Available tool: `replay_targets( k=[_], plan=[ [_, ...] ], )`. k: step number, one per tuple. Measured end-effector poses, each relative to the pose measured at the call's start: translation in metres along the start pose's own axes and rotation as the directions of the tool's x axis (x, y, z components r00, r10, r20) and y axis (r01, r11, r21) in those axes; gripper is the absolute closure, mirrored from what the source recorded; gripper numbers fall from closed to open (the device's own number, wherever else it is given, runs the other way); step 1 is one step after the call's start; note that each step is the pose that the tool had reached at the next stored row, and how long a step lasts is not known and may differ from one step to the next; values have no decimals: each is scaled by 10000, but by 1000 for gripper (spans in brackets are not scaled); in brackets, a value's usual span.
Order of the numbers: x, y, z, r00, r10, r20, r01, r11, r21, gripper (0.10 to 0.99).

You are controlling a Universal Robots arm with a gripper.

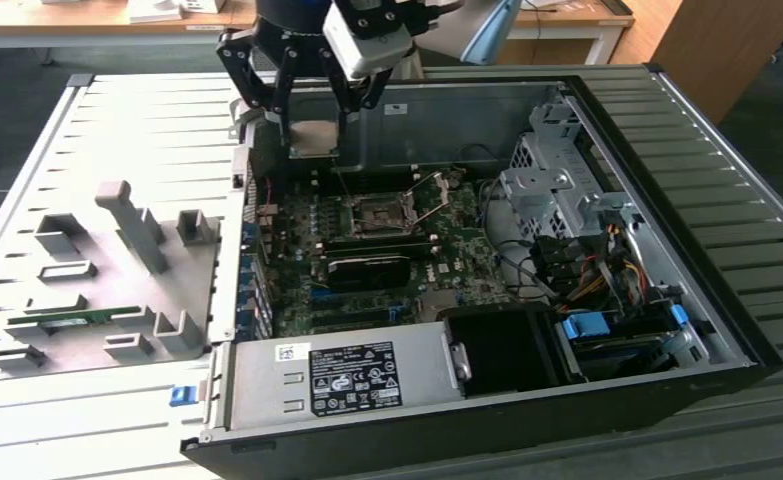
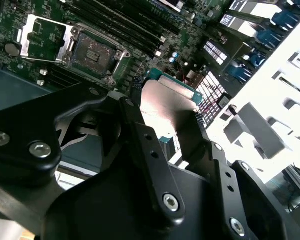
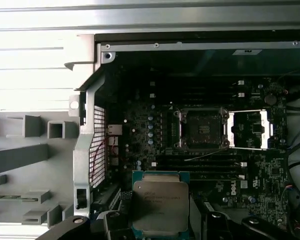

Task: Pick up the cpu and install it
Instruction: 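Pick up the cpu and move it towards the insertion slot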

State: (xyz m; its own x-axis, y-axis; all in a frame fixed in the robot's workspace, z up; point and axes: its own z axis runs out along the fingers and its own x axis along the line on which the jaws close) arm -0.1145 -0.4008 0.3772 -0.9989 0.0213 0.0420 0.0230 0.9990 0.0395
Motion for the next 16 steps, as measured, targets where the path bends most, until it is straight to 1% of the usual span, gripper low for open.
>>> replay_targets(
  k=[4,16],
  plan=[
    [-67,17,1,10000,1,2,-1,10000,-1,549],
    [-221,50,4,10000,0,12,0,10000,-1,549]
  ],
)
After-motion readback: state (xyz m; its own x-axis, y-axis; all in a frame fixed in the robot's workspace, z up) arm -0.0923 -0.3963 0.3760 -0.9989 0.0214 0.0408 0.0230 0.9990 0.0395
